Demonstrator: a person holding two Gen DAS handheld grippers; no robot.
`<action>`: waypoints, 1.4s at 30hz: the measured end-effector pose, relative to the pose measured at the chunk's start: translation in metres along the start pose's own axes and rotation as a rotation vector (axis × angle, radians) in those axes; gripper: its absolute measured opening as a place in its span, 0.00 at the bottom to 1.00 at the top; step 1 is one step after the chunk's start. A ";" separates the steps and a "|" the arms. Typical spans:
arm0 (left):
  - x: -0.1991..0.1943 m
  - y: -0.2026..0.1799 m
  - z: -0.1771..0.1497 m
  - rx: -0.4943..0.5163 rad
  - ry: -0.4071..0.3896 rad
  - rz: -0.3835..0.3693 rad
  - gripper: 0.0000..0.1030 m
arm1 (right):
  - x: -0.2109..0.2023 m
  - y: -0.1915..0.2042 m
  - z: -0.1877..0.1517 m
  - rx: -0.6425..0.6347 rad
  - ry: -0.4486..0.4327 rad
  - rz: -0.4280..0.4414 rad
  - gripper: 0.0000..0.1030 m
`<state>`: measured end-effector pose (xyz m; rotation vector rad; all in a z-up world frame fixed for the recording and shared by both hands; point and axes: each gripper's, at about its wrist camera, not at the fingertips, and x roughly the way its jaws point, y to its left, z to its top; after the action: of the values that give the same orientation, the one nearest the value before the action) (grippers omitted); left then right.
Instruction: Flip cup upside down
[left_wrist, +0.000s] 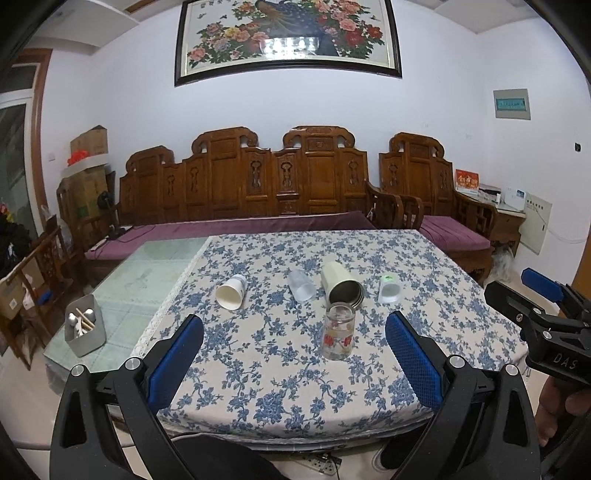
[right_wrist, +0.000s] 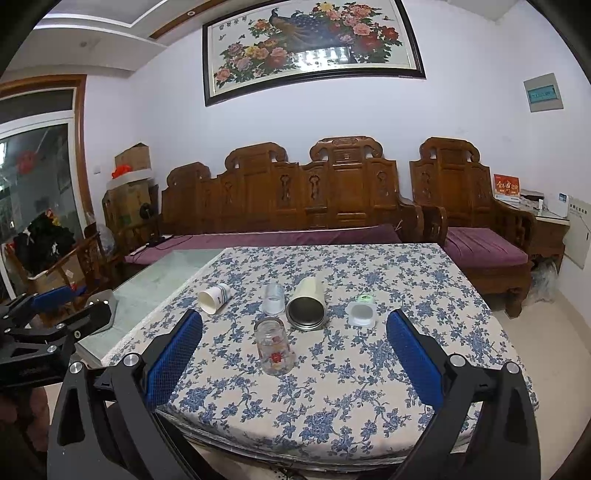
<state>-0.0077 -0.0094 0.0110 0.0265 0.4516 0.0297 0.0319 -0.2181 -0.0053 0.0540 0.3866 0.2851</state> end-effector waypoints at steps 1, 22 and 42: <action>-0.001 0.000 0.000 -0.001 -0.001 -0.001 0.92 | 0.000 0.000 0.000 0.001 0.000 0.000 0.98; -0.007 -0.001 0.002 -0.010 -0.020 -0.002 0.92 | -0.001 0.001 0.002 0.000 -0.004 0.003 0.98; -0.009 -0.001 0.006 -0.013 -0.023 -0.004 0.92 | -0.004 0.003 0.005 0.004 -0.005 0.010 0.98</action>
<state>-0.0137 -0.0103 0.0202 0.0132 0.4284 0.0285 0.0295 -0.2162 0.0005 0.0604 0.3817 0.2944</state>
